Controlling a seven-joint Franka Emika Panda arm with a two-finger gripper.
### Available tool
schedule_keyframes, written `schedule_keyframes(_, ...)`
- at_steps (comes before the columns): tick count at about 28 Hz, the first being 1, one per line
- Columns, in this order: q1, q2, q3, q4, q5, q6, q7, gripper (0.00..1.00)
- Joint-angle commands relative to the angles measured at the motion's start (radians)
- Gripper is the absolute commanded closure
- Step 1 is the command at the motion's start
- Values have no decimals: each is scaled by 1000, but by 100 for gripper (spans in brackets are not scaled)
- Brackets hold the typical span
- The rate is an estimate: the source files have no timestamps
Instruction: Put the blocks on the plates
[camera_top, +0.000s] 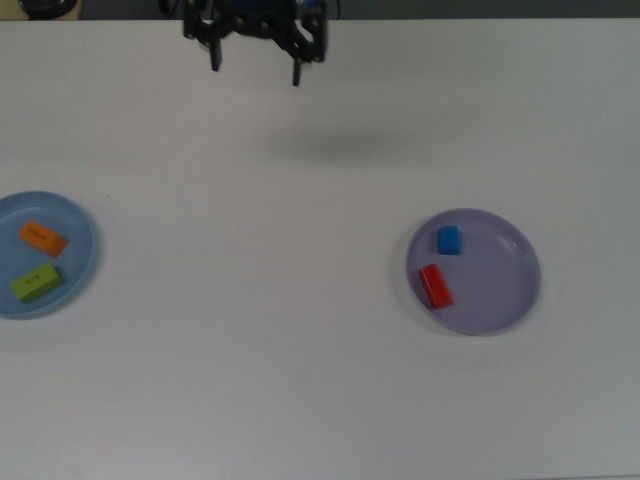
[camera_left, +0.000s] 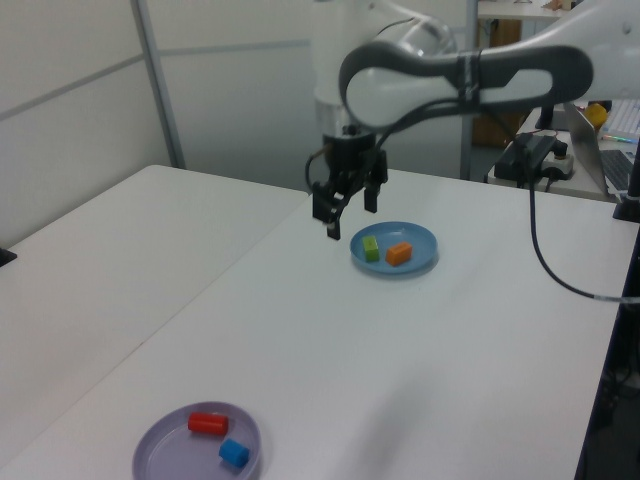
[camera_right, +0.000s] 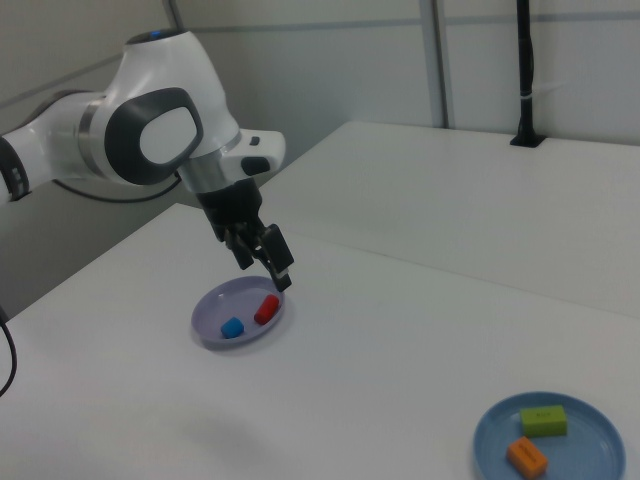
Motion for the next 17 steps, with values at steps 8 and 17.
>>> schedule_keyframes(8,8,-6,-69,-20,107,0,-41,0)
schedule_keyframes(17,11,-1,-68,-14,101,-9,-50,0)
